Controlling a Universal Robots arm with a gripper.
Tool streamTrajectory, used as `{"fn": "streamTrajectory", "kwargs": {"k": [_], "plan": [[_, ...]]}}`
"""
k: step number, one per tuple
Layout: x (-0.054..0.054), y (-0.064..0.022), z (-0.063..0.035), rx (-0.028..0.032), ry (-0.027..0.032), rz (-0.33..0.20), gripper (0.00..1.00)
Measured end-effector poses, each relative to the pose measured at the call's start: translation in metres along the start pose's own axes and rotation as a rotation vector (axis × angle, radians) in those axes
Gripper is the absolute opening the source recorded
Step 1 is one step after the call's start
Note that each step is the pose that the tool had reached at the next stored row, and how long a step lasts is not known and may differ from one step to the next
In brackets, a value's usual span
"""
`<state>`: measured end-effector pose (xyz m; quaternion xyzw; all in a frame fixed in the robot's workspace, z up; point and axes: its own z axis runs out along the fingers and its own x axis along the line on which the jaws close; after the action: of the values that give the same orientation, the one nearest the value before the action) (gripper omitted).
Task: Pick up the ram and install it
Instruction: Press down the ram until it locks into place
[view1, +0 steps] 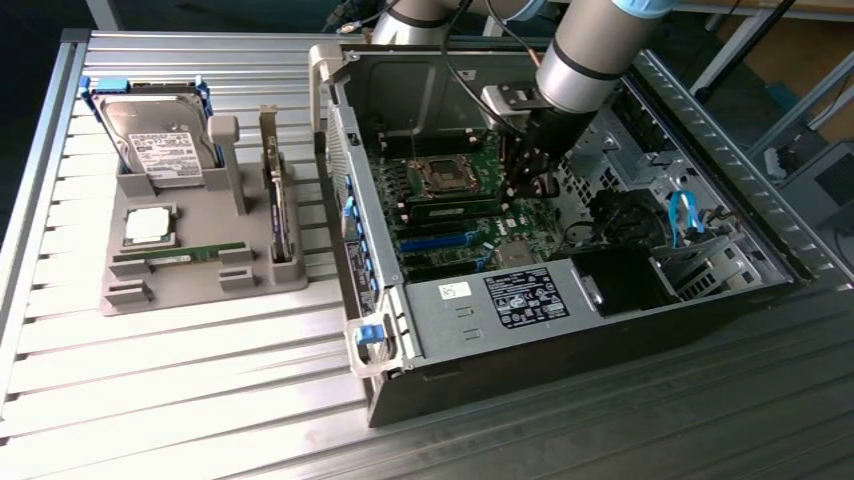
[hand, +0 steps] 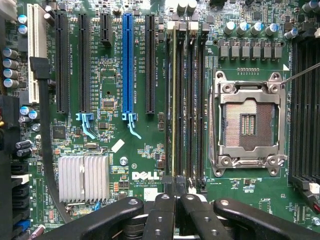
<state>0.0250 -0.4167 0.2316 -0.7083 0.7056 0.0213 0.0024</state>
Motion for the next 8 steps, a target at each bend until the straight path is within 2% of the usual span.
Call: {"fn": "streamTrajectory", "kwargs": {"k": [8], "plan": [[0.0003,0.0000,0.0000,0.0001,-0.0009,0.000,0.11]]}}
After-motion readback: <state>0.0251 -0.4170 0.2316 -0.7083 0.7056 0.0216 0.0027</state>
